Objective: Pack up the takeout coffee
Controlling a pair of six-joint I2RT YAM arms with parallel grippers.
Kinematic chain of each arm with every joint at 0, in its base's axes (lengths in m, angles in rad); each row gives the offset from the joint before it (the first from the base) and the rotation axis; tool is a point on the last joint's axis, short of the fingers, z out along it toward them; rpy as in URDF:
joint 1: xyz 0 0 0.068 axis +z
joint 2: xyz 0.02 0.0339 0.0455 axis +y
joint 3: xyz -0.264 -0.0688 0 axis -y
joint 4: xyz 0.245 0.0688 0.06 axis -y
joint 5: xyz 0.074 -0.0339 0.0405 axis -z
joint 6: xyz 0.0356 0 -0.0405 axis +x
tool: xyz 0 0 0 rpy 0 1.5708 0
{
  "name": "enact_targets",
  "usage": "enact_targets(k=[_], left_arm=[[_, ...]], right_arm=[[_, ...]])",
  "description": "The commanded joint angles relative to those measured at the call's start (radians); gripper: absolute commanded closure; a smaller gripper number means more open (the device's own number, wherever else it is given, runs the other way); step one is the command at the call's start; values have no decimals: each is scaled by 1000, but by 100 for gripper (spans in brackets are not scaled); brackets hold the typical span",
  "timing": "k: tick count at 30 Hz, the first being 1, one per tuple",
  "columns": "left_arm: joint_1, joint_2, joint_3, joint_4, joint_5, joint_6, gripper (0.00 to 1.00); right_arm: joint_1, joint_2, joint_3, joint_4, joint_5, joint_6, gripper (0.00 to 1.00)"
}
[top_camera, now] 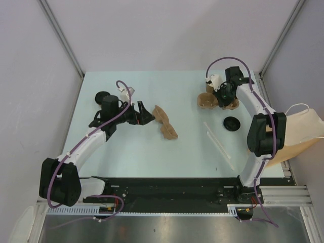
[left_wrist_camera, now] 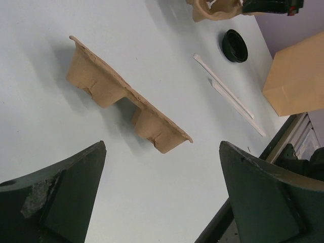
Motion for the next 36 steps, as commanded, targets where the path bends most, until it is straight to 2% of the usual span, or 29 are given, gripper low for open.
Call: enact_targets(k=[1, 8, 10, 14, 15, 19, 24, 28, 32, 36], left_arm=[[7, 5, 21, 34, 40, 44, 1], [8, 28, 67, -29, 9, 113, 0], [7, 33, 80, -37, 0, 132, 1], [7, 51, 109, -66, 3, 162, 1], [7, 62, 122, -72, 3, 167, 1], [7, 80, 152, -97, 0, 179, 1], [8, 50, 135, -89, 0, 173, 1], [36, 7, 107, -55, 38, 127, 1], [115, -18, 78, -46, 95, 87, 1], [186, -48, 63, -89, 115, 95, 1]], right_arm=[[-13, 41, -6, 98, -5, -72, 100], [-25, 112, -4, 135, 8, -112, 98], [-28, 122, -3, 141, 19, -112, 85], [-31, 132, 0, 141, 25, -103, 69], [-33, 129, 0, 137, 24, -99, 58], [-31, 89, 23, 83, -19, -63, 46], [25, -19, 51, -18, -182, 33, 44], [163, -88, 19, -9, -234, 137, 46], [345, -54, 2, 35, -239, 210, 51], [464, 7, -1, 92, -220, 253, 56]])
